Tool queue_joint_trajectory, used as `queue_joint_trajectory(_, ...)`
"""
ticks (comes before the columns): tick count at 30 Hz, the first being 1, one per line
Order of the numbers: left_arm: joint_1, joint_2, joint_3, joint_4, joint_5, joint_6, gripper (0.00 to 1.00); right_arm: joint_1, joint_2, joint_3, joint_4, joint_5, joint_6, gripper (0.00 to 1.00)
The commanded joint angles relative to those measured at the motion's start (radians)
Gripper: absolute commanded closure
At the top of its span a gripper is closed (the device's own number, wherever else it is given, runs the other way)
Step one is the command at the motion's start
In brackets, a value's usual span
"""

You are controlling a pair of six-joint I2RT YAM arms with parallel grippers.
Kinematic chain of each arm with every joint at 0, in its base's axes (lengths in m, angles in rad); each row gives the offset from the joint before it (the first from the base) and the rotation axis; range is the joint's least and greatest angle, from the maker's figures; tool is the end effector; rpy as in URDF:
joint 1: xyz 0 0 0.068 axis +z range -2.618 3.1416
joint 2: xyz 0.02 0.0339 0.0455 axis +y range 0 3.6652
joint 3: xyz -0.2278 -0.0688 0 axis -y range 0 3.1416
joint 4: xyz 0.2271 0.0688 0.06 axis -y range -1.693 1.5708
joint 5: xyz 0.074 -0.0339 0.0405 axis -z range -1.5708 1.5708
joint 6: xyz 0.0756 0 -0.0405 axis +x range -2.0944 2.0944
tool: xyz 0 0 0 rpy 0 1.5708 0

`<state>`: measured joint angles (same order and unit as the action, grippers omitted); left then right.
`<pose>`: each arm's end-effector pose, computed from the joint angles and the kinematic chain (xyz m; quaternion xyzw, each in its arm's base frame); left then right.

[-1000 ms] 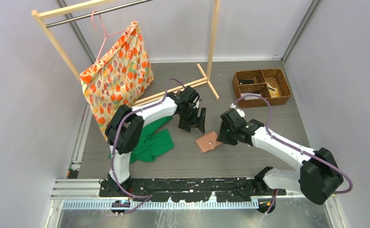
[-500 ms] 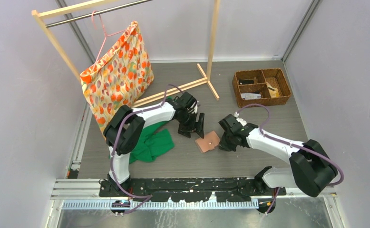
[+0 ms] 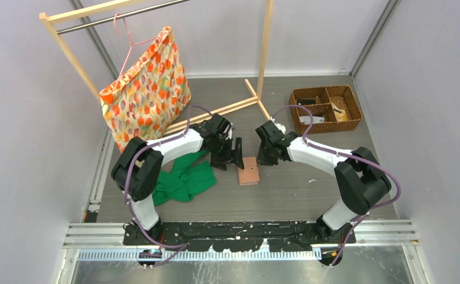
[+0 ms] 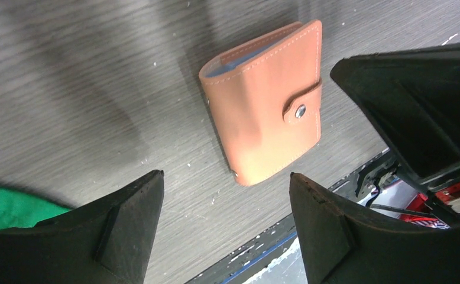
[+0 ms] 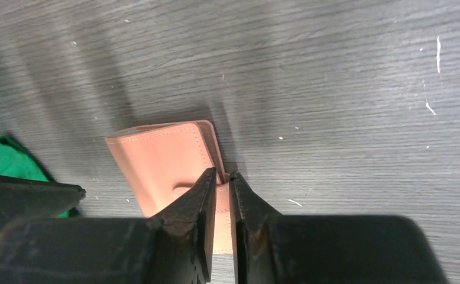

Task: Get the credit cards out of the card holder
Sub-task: Open the card holder at the center of the board.

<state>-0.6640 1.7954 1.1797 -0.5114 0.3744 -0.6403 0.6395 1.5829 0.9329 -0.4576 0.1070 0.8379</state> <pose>0.2608 -0.2392 0.1230 0.0523 0.9579 -0.2755 0.0616 0.2508 0.1764 0.1182 0.1085 0.9659 0.1158 0.2045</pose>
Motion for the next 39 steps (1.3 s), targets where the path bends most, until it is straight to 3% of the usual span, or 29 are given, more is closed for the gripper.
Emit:
queue_joint_trajectory(1, -0.002, -0.058, -0.042, 0.081, 0.015, -0.07, 0.2, 0.0, -0.044, 0.02, -0.046, 0.038, -0.05, 0.81)
queue_joint_trajectory(6, -0.002, -0.018, -0.004, 0.071, -0.032, -0.151, 0.19, 0.0, -0.11, -0.049, -0.014, 0.018, -0.01, 0.77)
queue_joint_trajectory(10, -0.003, -0.034, -0.086, 0.192, -0.024, -0.257, 0.26, 0.013, -0.152, -0.052, 0.01, -0.023, -0.057, 0.8)
queue_joint_trajectory(12, -0.002, -0.04, -0.116, 0.223, -0.041, -0.294, 0.32, 0.023, -0.155, -0.031, -0.004, -0.02, -0.088, 0.75)
queue_joint_trajectory(21, -0.002, -0.033, -0.129, 0.205, -0.085, -0.303, 0.4, 0.092, -0.061, 0.076, -0.068, 0.01, -0.164, 0.65)
queue_joint_trajectory(34, -0.037, 0.069, -0.107, 0.177, -0.134, -0.327, 0.41, 0.131, 0.044, 0.126, -0.059, 0.077, -0.167, 0.64)
queue_joint_trajectory(39, -0.051, 0.066, -0.106, 0.127, -0.194, -0.342, 0.47, 0.135, 0.073, 0.115, -0.051, 0.086, -0.166, 0.63)
